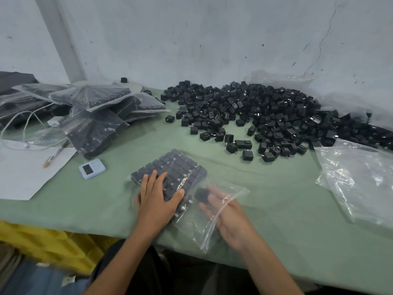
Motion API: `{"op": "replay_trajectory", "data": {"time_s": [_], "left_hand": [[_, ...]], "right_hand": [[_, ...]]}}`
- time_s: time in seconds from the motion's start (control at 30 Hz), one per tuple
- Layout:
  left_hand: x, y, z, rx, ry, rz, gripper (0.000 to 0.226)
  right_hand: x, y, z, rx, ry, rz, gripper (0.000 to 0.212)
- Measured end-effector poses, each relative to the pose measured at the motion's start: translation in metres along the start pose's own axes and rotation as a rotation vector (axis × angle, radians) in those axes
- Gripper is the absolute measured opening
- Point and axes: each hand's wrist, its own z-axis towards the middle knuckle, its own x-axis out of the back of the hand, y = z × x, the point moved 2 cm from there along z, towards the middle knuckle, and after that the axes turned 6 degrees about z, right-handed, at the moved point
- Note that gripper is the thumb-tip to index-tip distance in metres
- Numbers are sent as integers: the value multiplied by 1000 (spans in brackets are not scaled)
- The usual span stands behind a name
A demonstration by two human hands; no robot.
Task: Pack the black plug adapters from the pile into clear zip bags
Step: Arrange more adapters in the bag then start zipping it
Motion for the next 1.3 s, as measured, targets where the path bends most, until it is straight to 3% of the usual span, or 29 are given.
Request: {"op": "replay_trajectory", "data": {"time_s": [0.2,0.27,0.47,0.53,0.7,0.9,1.03,1.17,1.3], "left_hand": [[-1,1,1,2,6,9,75],[-1,1,1,1,9,6,75],[1,2,-2,-8,-7,8,76],[1,2,-2,-7,-5,18,76],[0,2,0,-2,-20,29,78],[-1,0,3,2,-54,59,79],[2,1,9,9,-76,170,73],[8,19,19,-18,70,260,58],[-2,27,24,-38,13,318,74]], "right_hand": [[-14,7,12,397,23,-633,24],[-16,6,16,431,42,-760,22],[-10,13,25,392,2,-823,23],[-9,14,30,356,-20,-970,32],[-5,12,30,481,-63,-1018,39],[-3,16,32,376,-53,-1067,42],[-5,18,29,402,-88,-1094,63],[-5,15,31,451,-81,-1065,41],[-7,13,30,469,-60,-1137,45]]}}
